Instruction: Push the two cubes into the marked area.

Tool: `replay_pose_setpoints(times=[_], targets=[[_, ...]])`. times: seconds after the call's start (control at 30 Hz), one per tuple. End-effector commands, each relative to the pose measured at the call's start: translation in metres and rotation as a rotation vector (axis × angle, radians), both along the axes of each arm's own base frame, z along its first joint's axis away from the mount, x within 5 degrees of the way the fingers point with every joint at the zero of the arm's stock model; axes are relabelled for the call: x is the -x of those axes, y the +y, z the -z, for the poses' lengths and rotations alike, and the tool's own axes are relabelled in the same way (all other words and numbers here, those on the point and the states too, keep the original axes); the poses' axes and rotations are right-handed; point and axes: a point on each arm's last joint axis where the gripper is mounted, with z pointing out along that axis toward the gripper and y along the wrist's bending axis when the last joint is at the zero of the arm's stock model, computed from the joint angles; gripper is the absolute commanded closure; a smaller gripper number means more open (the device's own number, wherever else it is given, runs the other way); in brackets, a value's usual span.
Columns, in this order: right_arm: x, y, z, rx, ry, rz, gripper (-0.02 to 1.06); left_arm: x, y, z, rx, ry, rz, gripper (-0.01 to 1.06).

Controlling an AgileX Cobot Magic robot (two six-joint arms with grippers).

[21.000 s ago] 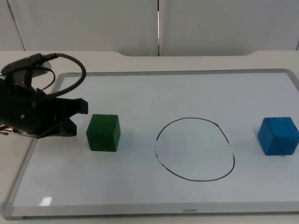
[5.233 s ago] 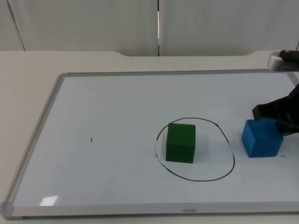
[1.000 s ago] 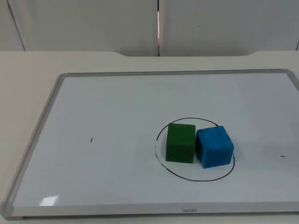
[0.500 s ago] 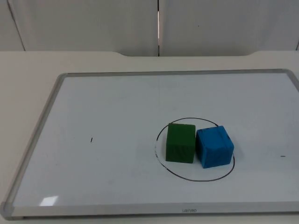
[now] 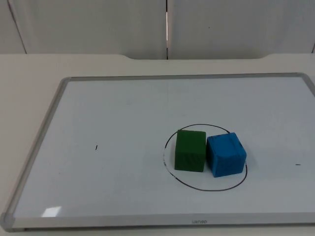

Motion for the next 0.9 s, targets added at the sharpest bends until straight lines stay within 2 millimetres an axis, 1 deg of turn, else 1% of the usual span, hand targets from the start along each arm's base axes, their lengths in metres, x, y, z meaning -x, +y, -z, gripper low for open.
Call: replay_pose_setpoints(times=[0.0, 0.07, 0.1, 0.23, 0.33, 0.53, 0.63, 0.67, 0.77, 0.87], targets=[[0.003, -0.001, 0.008, 0.023, 0.015, -0.001, 1.04, 0.0, 0.0, 0.001, 0.003, -0.008, -0.006, 1.05], [0.005, -0.001, 0.02, 0.036, 0.033, -0.019, 1.04, 0.0, 0.0, 0.001, 0.003, -0.008, -0.006, 1.05], [0.005, -0.001, 0.02, 0.036, 0.033, -0.019, 1.04, 0.0, 0.0, 0.001, 0.003, -0.008, -0.006, 1.05], [0.01, 0.001, 0.042, 0.076, 0.025, -0.07, 1.04, 0.0, 0.0, 0.001, 0.003, -0.008, -0.006, 1.05], [0.012, 0.002, 0.042, 0.085, 0.014, -0.093, 1.04, 0.0, 0.0, 0.001, 0.003, -0.008, -0.006, 1.05], [0.015, 0.006, 0.046, 0.119, 0.044, -0.161, 1.04, 0.0, 0.0, 0.001, 0.003, -0.008, -0.006, 1.05], [0.016, 0.007, 0.051, 0.128, 0.094, -0.173, 1.04, 0.0, 0.0, 0.001, 0.003, -0.008, -0.006, 1.05], [0.015, 0.008, 0.058, 0.135, 0.134, -0.18, 1.04, 0.0, 0.0, 0.001, 0.003, -0.008, -0.006, 1.05], [0.017, 0.011, 0.057, 0.137, 0.129, -0.223, 1.04, 0.0, 0.0, 0.001, 0.003, -0.008, -0.006, 1.05], [0.017, 0.011, 0.057, 0.129, 0.132, -0.23, 1.04, 0.0, 0.0, 0.001, 0.003, -0.008, -0.006, 1.05]])
